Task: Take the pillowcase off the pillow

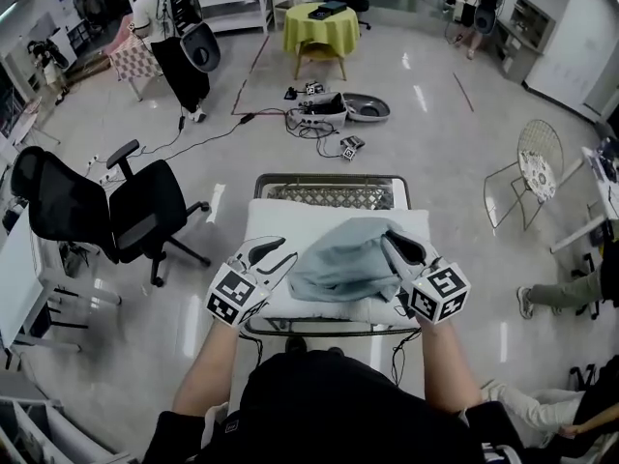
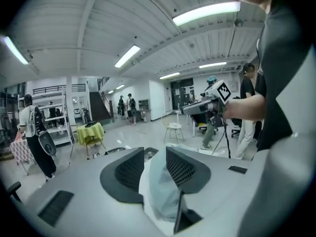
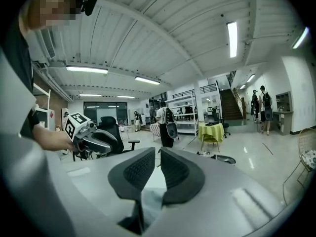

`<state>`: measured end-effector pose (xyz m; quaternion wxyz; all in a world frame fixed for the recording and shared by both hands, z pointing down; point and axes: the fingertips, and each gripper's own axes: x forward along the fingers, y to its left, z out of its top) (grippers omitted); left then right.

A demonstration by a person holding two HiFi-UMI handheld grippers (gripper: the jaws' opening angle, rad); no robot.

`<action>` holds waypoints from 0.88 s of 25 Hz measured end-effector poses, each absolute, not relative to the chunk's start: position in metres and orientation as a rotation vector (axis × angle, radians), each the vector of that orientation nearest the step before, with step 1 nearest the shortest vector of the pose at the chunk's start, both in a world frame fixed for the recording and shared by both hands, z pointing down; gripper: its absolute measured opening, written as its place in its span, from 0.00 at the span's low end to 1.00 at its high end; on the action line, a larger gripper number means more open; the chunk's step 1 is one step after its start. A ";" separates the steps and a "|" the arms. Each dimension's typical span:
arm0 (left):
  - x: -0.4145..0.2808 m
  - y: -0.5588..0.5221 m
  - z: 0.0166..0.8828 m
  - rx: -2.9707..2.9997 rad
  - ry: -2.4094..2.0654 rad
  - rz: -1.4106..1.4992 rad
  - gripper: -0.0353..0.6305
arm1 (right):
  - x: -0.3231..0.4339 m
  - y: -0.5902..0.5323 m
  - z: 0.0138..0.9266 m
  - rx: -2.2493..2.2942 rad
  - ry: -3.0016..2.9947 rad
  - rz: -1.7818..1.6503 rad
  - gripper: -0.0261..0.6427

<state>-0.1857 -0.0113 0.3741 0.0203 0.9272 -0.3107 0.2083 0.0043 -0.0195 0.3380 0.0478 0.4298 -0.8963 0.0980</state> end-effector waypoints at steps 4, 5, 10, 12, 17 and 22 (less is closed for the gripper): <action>-0.192 -0.025 0.336 2.886 -1.037 0.468 0.23 | -0.010 -0.025 0.308 1.392 -2.761 0.261 0.05; -0.196 -0.028 0.331 2.881 -1.056 0.437 0.22 | -0.012 -0.025 0.302 1.412 -2.768 0.254 0.05; -0.210 -0.034 0.315 2.868 -1.121 0.382 0.18 | -0.012 -0.022 0.282 1.463 -2.787 0.216 0.05; -0.215 -0.037 0.310 2.858 -1.159 0.361 0.17 | -0.010 -0.021 0.279 1.473 -2.773 0.184 0.05; -0.227 -0.043 0.307 2.807 -1.238 0.328 0.15 | 0.003 -0.017 0.281 1.527 -2.707 0.128 0.05; -0.227 -0.036 0.312 2.798 -1.238 0.358 0.14 | 0.010 -0.007 0.289 1.542 -2.704 0.171 0.05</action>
